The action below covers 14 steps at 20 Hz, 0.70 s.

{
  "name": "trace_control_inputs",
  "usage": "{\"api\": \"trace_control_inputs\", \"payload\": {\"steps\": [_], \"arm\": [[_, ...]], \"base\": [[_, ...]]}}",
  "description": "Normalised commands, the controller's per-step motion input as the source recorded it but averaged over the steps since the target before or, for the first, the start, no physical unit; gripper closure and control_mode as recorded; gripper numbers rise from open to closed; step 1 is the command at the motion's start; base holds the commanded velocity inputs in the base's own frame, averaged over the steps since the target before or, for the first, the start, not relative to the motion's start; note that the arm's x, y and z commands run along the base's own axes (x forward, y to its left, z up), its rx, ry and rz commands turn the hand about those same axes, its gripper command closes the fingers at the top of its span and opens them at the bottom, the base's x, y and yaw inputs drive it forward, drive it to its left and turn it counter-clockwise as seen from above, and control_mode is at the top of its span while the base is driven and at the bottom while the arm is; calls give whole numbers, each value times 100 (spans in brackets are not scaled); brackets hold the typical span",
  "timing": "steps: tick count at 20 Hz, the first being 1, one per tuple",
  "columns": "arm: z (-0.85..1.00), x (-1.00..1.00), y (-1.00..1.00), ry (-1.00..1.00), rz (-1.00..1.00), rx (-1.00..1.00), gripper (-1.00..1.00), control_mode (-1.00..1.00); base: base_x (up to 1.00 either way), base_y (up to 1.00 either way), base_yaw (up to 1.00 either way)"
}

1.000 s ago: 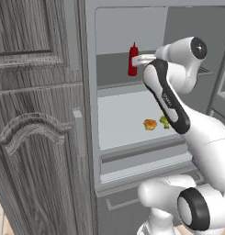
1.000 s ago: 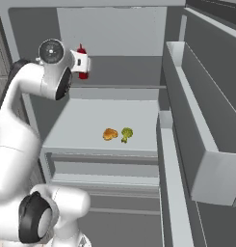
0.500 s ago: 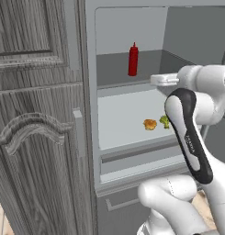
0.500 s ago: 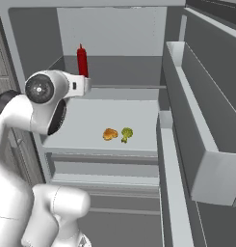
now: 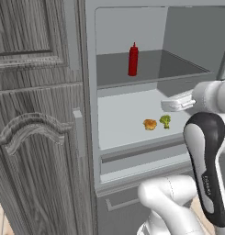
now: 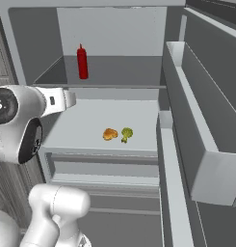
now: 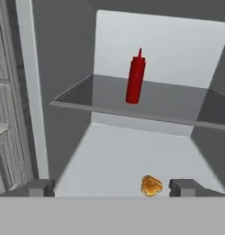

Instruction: Place the mayonnaise and ketchup from the counter to the top shelf of the fridge. If the existing items in the fridge are on the top shelf, move them to other shelves.

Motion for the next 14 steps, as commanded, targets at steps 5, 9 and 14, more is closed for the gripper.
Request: {"api": "trace_control_inputs", "payload": {"steps": [5, 9, 14], "arm": [[-6, -95, 8, 0, 20, -2, -100, -100], [-6, -25, 1, 0, 5, -1, -100, 100], [0, 0, 0, 0, 0, 0, -100, 100]], "base": [[0, 0, 0], [-75, 0, 14], [-100, 11, 19]]}}
